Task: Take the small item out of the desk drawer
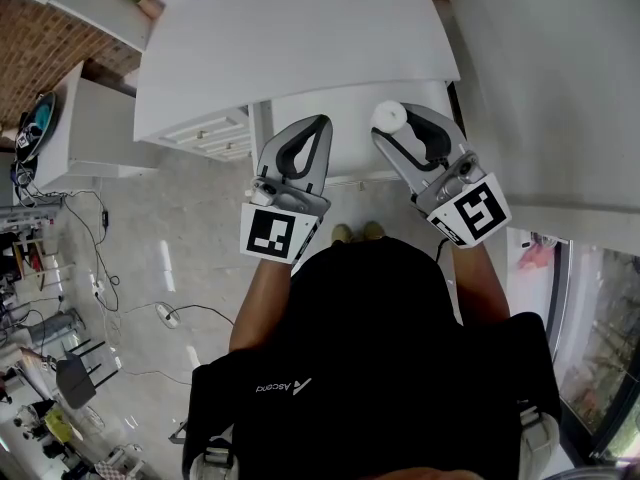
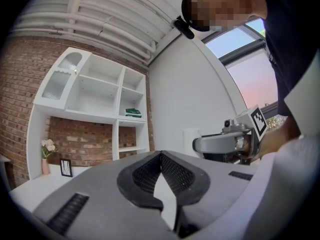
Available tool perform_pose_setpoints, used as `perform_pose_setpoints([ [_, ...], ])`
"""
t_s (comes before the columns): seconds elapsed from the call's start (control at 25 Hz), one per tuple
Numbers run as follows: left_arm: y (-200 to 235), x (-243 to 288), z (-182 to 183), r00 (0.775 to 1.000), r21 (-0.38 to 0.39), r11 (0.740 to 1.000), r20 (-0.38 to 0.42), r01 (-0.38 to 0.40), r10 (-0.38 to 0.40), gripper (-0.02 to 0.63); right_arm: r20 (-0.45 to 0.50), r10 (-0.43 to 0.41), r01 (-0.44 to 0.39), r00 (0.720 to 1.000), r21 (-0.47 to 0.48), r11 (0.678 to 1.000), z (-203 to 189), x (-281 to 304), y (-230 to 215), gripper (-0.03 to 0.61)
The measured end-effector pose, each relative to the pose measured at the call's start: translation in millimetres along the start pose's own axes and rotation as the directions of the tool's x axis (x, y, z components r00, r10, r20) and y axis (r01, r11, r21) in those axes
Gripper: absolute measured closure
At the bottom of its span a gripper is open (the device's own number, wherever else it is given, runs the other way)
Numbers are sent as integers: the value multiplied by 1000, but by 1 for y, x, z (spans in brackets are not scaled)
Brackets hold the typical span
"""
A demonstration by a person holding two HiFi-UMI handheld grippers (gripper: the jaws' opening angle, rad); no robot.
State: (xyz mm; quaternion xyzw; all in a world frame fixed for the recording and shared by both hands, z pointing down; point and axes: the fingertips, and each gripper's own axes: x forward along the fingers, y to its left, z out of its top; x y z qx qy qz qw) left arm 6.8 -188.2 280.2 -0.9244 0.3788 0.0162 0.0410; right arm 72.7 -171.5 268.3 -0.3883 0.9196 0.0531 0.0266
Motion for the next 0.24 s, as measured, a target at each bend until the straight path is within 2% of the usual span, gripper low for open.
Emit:
perform_pose_setpoints([
  [0.24, -1, -2, 1, 1000, -3, 1000, 11, -3, 3, 615, -6, 2, -2, 1000, 1, 1000, -1, -1, 2, 419],
])
